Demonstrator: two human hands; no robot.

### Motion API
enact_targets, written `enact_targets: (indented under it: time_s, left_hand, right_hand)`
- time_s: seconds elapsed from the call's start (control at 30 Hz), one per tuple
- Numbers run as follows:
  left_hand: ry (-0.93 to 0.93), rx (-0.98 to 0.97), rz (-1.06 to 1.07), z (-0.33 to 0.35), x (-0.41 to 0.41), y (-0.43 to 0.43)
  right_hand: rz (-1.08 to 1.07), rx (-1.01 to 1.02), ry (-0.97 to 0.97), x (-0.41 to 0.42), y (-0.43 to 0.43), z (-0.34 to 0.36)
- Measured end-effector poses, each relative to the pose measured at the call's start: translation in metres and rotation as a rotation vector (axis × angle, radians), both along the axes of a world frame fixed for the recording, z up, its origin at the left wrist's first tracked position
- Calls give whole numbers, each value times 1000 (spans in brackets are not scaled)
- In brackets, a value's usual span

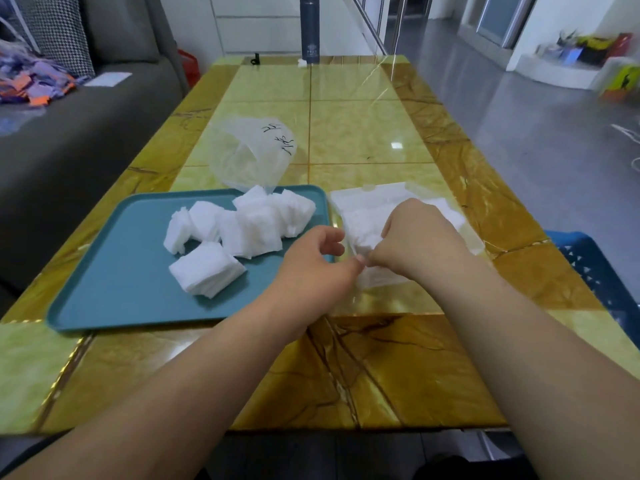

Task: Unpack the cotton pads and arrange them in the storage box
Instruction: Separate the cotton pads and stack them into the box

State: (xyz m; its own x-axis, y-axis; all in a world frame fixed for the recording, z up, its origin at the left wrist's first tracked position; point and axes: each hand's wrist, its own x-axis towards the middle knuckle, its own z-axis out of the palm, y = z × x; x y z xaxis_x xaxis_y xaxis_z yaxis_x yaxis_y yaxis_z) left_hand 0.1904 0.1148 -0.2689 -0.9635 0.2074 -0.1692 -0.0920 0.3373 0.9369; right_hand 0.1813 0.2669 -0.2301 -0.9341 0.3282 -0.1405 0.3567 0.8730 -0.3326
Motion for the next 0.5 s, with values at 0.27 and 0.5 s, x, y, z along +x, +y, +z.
enact_targets:
  time_s: [0.27, 0.5]
  left_hand:
    - [18, -20, -30, -5, -4, -6]
    - [251, -216, -91, 6, -3, -36]
  right_hand:
    - [138, -26, -24, 15, -18, 7]
    - [111, 109, 317, 20, -23, 22]
